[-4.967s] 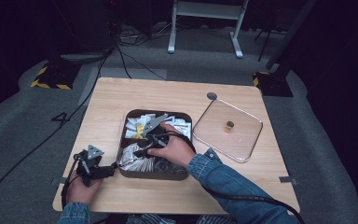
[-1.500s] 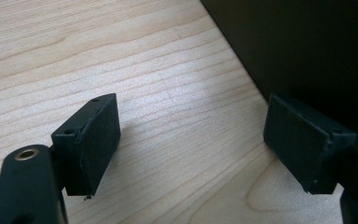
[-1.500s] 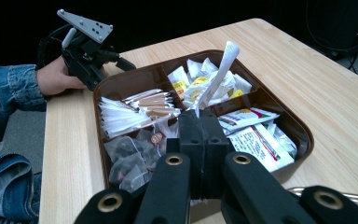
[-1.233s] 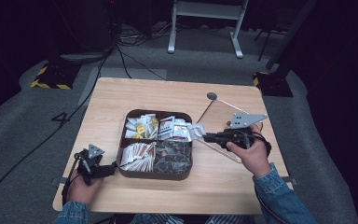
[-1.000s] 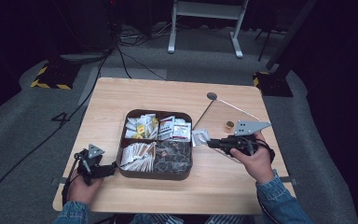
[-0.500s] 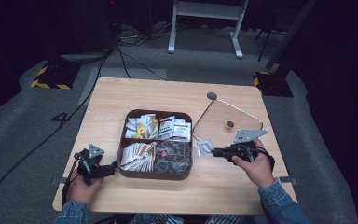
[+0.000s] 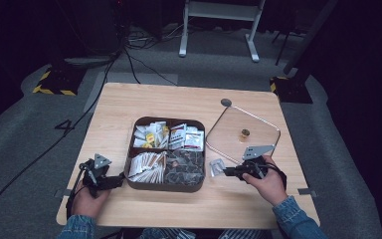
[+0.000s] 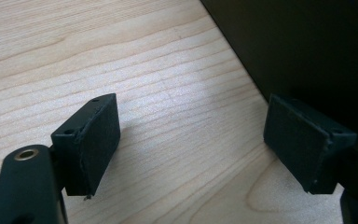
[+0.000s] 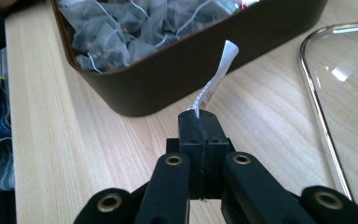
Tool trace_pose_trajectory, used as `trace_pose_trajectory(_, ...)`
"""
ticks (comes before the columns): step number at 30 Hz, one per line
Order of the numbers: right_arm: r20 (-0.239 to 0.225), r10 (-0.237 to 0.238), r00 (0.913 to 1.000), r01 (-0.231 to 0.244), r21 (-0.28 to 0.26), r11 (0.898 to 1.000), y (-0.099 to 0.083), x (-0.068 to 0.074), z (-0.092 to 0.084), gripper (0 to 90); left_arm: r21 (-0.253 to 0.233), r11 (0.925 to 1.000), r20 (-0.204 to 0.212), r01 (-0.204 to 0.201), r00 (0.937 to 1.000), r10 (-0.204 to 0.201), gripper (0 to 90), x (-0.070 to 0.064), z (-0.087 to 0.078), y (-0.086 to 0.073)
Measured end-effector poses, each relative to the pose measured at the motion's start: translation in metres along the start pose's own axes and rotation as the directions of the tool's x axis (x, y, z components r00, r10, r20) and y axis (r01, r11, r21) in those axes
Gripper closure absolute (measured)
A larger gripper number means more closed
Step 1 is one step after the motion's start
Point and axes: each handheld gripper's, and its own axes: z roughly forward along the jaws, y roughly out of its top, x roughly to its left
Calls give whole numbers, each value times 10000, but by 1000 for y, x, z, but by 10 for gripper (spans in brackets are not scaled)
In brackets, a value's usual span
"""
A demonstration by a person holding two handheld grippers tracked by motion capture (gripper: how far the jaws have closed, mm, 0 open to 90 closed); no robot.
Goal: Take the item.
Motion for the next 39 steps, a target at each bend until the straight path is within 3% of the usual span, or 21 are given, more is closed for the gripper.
trace_pose_trajectory(28,890,522,9947,-573,568,9967,-17,-12,8,881,-8,10000,-6,5,10000,-5,191,0,0,0)
trace_pose_trajectory(35,1384,384,9896,-504,848,9951,-20,-15,11,759,-9,10000,9,15,10000,-15,191,0,0,0)
trace_pose_trajectory(39,2197,-247,9752,48,905,9959,-19,-13,10,632,-7,10000,3,16,10000,-16,190,0,0,0)
